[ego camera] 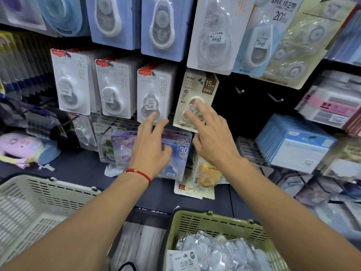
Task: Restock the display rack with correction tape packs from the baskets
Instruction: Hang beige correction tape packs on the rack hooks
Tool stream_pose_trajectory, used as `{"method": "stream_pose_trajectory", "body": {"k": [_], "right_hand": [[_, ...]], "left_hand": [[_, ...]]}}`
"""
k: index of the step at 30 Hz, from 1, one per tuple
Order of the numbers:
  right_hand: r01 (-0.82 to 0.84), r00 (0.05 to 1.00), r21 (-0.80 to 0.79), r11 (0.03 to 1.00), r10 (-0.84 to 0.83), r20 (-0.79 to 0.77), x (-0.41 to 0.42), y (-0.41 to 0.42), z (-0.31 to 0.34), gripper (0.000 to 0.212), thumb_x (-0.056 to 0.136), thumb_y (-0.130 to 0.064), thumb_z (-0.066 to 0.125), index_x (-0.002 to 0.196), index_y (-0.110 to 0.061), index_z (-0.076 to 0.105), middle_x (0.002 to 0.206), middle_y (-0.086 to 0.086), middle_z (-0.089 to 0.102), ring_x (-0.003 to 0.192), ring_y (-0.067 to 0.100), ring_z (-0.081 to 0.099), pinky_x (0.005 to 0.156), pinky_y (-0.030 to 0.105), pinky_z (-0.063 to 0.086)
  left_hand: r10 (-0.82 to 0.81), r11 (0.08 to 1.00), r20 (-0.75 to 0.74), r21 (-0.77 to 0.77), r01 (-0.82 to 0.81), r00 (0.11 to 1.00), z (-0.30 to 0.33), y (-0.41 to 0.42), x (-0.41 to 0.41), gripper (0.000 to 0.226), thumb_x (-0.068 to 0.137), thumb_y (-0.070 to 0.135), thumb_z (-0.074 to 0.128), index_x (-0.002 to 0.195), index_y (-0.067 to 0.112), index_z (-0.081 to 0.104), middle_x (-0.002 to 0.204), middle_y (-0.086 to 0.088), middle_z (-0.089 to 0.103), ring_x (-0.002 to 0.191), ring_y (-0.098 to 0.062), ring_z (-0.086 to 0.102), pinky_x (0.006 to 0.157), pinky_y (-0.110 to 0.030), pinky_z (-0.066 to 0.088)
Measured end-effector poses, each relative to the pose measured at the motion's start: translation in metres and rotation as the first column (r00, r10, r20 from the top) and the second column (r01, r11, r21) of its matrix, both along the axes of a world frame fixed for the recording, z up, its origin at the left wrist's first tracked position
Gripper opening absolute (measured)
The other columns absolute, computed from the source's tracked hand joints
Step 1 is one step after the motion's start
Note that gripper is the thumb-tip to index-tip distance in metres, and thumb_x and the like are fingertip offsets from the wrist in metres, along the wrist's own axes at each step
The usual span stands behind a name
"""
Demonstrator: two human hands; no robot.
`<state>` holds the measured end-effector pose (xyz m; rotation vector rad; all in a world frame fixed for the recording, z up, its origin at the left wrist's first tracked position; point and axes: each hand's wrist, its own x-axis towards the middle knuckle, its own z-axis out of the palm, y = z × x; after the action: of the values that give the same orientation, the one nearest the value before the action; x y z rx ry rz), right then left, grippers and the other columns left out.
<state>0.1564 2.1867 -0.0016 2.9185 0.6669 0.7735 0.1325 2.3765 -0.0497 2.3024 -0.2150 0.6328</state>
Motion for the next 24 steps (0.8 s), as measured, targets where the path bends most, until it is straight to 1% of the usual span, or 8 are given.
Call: {"method": "stream_pose_trajectory", "body": {"k": [4,6,8,11,15,18,21,24], "right_hand": [[0.058,0.936,0.197,0.979,0.015,-0.351,-0.049,-0.032,-0.047,0.038,0.100,-0.023,0.056,0.137,-0.019,0.063,0.142,0.003,0.058,0.131,0.026,0.053,0.105,0.043,0.047],[0.158,0.801,0.175,0.972,-0.023,-0.598,-0.077,-0.049,-0.076,0.030,0.100,-0.028,0.057,0.126,-0.021,0.069,0.128,0.002,0.069,0.118,0.025,0.063,0.097,0.039,0.052],[0.179,0.647,0.096,0.979,-0.044,-0.761,-0.107,-0.063,-0.106,0.027,0.100,-0.032,0.059,0.123,-0.022,0.071,0.121,0.000,0.073,0.112,0.024,0.067,0.091,0.033,0.052],[0.160,0.449,0.020,0.987,-0.055,-0.892,-0.147,-0.076,-0.150,0.039,0.101,-0.044,0.061,0.133,-0.021,0.066,0.129,0.000,0.069,0.111,0.021,0.065,0.086,0.028,0.046],[0.191,0.244,0.022,0.981,-0.026,-0.970,-0.184,-0.073,-0.204,0.073,0.099,-0.057,0.061,0.158,-0.019,0.039,0.154,0.010,0.047,0.134,0.029,0.052,0.105,0.035,0.045],[0.270,0.233,0.053,0.962,-0.012,-0.972,-0.210,-0.055,-0.241,0.092,0.095,-0.065,0.060,0.164,-0.018,0.020,0.161,0.014,0.032,0.146,0.034,0.038,0.117,0.043,0.039],[0.295,0.309,-0.003,0.956,-0.098,-0.946,-0.232,-0.035,-0.266,0.104,0.095,-0.068,0.055,0.167,-0.014,0.002,0.171,0.012,0.010,0.155,0.037,0.017,0.124,0.049,0.029],[0.338,0.398,0.053,0.940,-0.092,-0.913,-0.244,-0.030,-0.274,0.089,0.100,-0.054,0.054,0.165,-0.010,0.011,0.165,0.013,0.023,0.149,0.038,0.028,0.118,0.048,0.037]], "left_hand": [[-0.118,0.982,-0.197,0.123,0.144,0.973,-0.006,-0.008,-0.019,0.060,0.088,0.010,0.069,0.146,0.019,0.055,0.147,-0.008,0.052,0.137,-0.033,0.044,0.115,-0.035,0.033],[-0.176,0.916,-0.364,0.280,0.288,0.915,-0.009,-0.013,-0.034,0.056,0.092,0.018,0.068,0.147,0.021,0.055,0.144,-0.011,0.056,0.135,-0.035,0.048,0.113,-0.036,0.035],[-0.226,0.778,-0.529,0.407,0.478,0.818,-0.014,-0.022,-0.051,0.051,0.095,0.024,0.066,0.145,0.021,0.056,0.139,-0.013,0.060,0.131,-0.034,0.053,0.108,-0.034,0.038],[-0.229,0.558,-0.743,0.429,0.711,0.628,-0.031,-0.039,-0.078,0.049,0.098,0.025,0.063,0.147,0.024,0.054,0.137,-0.011,0.063,0.129,-0.031,0.056,0.100,-0.032,0.043],[-0.136,0.446,-0.855,0.399,0.801,0.501,-0.081,-0.064,-0.111,0.051,0.100,0.027,0.061,0.150,0.025,0.051,0.144,-0.013,0.058,0.134,-0.034,0.054,0.107,-0.039,0.048],[-0.077,0.480,-0.855,0.418,0.771,0.512,-0.124,-0.068,-0.131,0.051,0.100,0.028,0.061,0.150,0.024,0.051,0.148,-0.013,0.054,0.137,-0.034,0.052,0.110,-0.043,0.047],[-0.057,0.679,-0.815,0.391,0.621,0.576,-0.158,-0.058,-0.150,0.047,0.100,0.022,0.059,0.147,0.022,0.055,0.149,-0.008,0.057,0.139,-0.029,0.046,0.114,-0.040,0.042],[-0.075,0.843,-0.726,0.320,0.432,0.684,-0.182,-0.054,-0.174,0.046,0.096,0.012,0.060,0.141,0.020,0.061,0.148,-0.002,0.058,0.141,-0.022,0.043,0.116,-0.034,0.037]]}}
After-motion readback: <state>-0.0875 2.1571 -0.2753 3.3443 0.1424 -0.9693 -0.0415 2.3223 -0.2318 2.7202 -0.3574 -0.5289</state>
